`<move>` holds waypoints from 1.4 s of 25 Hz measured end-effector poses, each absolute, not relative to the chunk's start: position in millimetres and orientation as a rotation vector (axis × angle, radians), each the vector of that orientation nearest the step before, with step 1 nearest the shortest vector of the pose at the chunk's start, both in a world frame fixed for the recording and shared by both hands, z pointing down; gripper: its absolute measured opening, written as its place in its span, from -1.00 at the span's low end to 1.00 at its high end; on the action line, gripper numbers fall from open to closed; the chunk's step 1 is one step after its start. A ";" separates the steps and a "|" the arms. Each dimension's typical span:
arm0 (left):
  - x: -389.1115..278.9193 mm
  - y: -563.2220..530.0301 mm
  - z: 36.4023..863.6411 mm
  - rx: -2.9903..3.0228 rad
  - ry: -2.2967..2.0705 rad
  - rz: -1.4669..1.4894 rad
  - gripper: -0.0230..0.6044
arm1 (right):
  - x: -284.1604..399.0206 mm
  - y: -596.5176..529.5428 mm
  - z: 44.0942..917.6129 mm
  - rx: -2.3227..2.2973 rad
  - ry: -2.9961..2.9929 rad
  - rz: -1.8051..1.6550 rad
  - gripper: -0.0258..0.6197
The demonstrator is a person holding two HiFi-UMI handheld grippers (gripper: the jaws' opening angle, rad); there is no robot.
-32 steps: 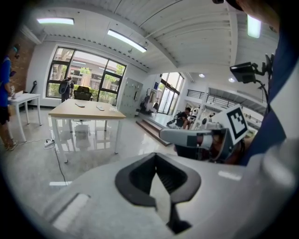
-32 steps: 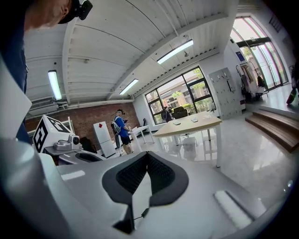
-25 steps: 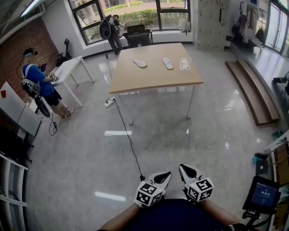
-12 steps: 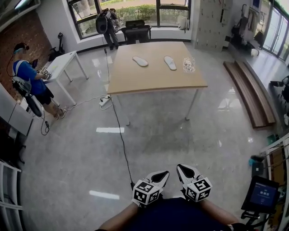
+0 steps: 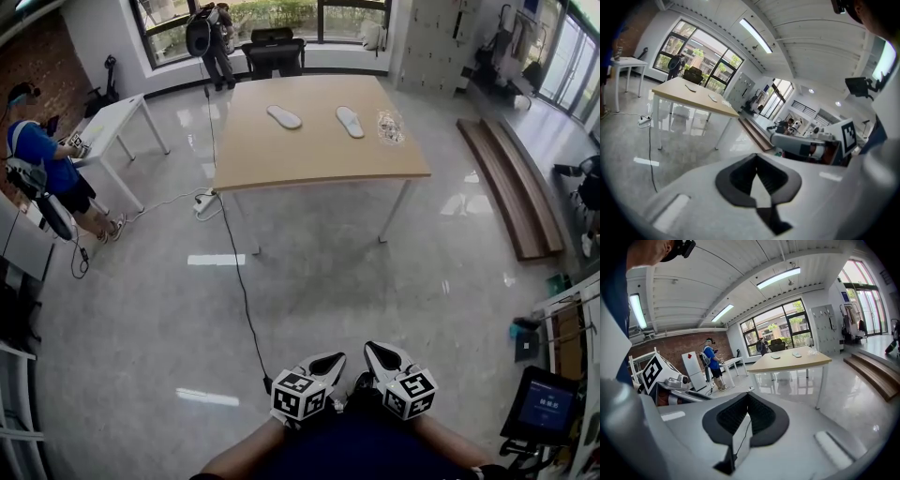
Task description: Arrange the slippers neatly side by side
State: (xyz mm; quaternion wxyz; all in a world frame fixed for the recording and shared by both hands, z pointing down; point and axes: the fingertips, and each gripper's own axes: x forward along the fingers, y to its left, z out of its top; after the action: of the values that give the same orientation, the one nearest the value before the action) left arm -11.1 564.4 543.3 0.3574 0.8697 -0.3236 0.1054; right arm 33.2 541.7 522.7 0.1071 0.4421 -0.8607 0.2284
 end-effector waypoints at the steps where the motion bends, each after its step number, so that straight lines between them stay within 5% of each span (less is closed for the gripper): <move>1: -10.6 561.5 545.0 2.241 -0.832 0.273 -0.92 | 32.7 538.7 524.7 1.299 -2.534 0.680 -0.89; 13: -17.2 486.6 544.0 2.210 -0.996 0.286 -0.92 | 27.6 453.7 521.9 1.169 -2.661 0.667 -0.89; 35: 76.9 369.6 540.6 2.215 -1.043 0.364 -0.92 | 116.3 326.2 518.9 1.121 -2.705 0.711 -0.89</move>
State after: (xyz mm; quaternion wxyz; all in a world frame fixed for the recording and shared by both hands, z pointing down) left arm 76.9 369.6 540.6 0.3268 0.8457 -0.3983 0.1391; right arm 116.3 326.2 518.9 0.0642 0.3714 -0.8958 0.2354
